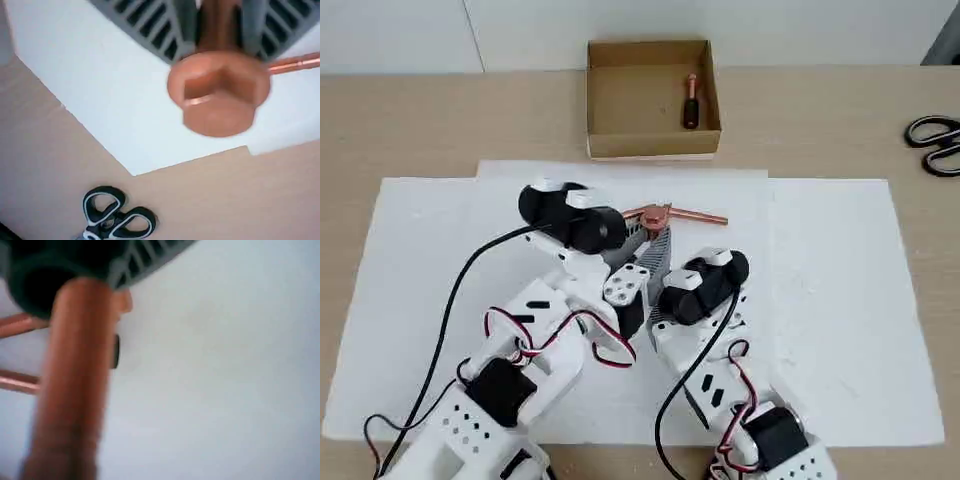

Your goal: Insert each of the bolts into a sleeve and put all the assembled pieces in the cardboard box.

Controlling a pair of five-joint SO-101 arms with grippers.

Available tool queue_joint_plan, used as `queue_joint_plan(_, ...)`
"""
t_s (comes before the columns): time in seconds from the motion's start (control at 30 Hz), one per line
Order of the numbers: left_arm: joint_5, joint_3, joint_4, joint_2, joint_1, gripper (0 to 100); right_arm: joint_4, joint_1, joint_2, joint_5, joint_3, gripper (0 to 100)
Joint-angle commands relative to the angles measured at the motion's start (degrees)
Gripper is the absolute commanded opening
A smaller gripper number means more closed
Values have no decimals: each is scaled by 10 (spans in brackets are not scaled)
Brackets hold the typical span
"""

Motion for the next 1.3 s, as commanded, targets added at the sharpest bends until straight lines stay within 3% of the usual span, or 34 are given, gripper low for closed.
queue_joint_plan(0.0, -5, -2, -16, -11, 4, 6, -15, -4, -7, -6, -5, 3)
queue_joint_plan(0.47, -7, 2, -67, 54, 1, 6, -15, -4, -7, -6, -6, 3)
queue_joint_plan(0.83, -8, -2, -65, 55, -33, 6, -15, -4, -7, -6, -6, 3)
queue_joint_plan(1.27, -8, -5, -46, 54, -2, 6, -14, -4, -7, -6, -6, 3)
